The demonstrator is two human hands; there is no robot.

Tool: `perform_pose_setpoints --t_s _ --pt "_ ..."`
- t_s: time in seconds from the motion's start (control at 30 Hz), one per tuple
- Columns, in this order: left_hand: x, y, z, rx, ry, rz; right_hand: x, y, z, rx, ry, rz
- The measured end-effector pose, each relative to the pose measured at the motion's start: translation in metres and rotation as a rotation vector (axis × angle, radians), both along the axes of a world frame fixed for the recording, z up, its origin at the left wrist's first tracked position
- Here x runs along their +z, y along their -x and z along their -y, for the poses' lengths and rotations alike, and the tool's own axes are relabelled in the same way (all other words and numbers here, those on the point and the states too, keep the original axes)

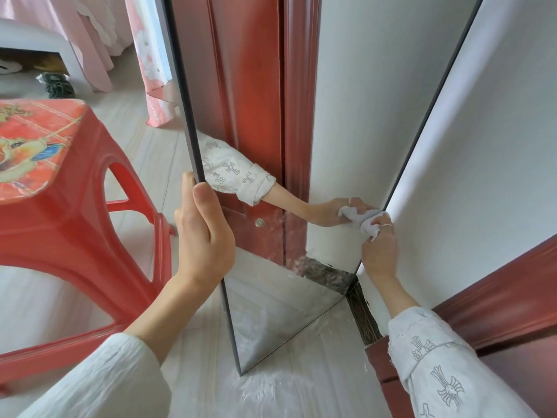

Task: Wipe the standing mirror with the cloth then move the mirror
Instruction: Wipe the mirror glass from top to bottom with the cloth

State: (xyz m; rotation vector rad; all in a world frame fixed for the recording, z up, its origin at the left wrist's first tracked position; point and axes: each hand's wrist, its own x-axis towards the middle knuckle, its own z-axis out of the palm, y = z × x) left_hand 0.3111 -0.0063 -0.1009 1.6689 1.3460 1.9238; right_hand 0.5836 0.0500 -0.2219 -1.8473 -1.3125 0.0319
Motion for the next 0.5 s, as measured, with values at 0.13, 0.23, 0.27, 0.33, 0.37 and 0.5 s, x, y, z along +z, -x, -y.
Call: perform_pose_setpoints --t_s 0.13,0.23,0.27,0.33,0.37,0.5 --pt "-0.001 -0.001 -0.001 -0.007 -0.009 0.014 -0.017 -0.004 0.009 -0.006 0.207 -0.048" --pt "0.000 -0.001 0.001 -0.001 -0.006 -0.003 -0.031 -0.012 0.017 0.087 0.554 -0.022" --pt "0.000 -0.001 0.002 -0.001 -0.003 -0.016 -0.034 -0.014 0.021 0.093 0.613 -0.022" --pt "0.003 0.000 0.004 -0.019 0.002 -0.036 -0.025 -0.014 0.029 0.044 0.576 -0.111" --pt "0.003 0.000 0.005 -0.032 0.008 -0.042 -0.015 -0.013 0.032 0.001 0.513 -0.155" --pt "0.009 0.002 0.011 -0.045 0.066 -0.021 0.059 -0.009 0.026 -0.138 0.150 -0.186"
